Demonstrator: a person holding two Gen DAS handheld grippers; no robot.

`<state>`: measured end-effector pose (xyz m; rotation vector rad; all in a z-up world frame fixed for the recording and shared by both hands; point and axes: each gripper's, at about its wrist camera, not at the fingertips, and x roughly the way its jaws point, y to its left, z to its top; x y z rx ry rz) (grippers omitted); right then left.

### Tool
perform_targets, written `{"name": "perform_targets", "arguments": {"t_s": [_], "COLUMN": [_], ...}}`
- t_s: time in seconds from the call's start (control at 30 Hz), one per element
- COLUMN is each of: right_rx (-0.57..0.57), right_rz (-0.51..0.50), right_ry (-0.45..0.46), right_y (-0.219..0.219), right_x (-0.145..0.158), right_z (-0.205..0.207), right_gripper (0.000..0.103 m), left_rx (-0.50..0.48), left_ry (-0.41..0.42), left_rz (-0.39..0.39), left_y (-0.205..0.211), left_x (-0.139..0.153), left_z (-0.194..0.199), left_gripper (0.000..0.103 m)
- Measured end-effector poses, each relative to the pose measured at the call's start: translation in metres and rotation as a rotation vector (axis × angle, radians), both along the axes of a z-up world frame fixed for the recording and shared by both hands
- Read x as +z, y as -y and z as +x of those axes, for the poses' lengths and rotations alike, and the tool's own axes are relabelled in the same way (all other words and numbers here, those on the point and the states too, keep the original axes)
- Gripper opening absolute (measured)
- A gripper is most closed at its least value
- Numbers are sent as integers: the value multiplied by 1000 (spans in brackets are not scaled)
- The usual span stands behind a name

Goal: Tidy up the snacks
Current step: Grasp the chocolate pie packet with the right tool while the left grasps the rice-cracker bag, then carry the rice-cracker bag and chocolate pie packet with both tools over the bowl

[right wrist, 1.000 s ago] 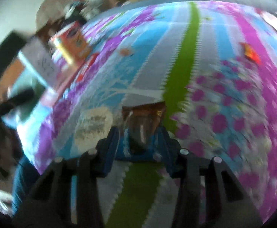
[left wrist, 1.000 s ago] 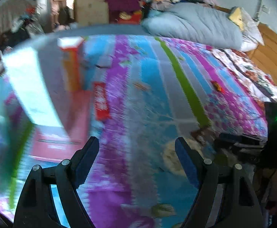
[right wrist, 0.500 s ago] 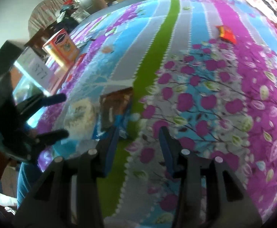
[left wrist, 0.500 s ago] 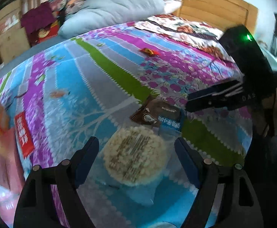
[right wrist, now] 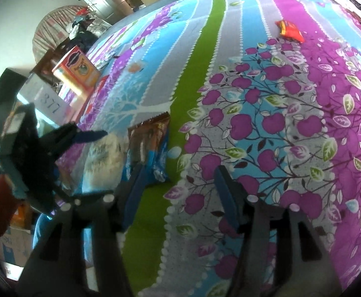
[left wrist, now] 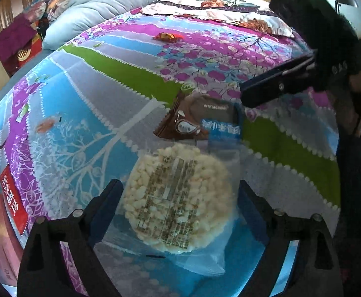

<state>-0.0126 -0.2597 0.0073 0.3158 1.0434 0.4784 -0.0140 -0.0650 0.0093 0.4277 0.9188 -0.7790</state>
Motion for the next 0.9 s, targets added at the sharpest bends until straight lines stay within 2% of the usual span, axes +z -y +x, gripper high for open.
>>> {"name": "perform_targets", "arguments": {"t_s": [0.2, 0.37, 0.43, 0.6, 0.67, 0.77, 0.9], "right_rx": [16, 25, 41, 94, 88, 59, 37], "right_rz": [-5, -5, -13, -83, -145, -229, -271], "right_ry": [11, 36, 50, 70, 85, 77, 95], "right_y": [-7, -16, -26, -62, -74, -83, -85], "right_x": [4, 14, 18, 15, 10, -1, -6], "right_z": [0, 0, 1, 5, 6, 11, 11], "right_gripper": [60, 61, 61, 61, 61, 61, 60], "left_rx": [93, 169, 239, 435, 490, 548, 596], "left_ry": [-45, -31, -11, 1, 16, 49, 82], "left_rz": [-60, -65, -72, -100, -114, -128, -125], "left_y": [-12, -21, -32, -59, -66, -70, -72], "left_x": [3, 11, 19, 33, 40, 50, 60], "left_z": [6, -4, -11, -21, -25, -31, -34], "left_gripper": [81, 81, 81, 81, 81, 81, 81]}}
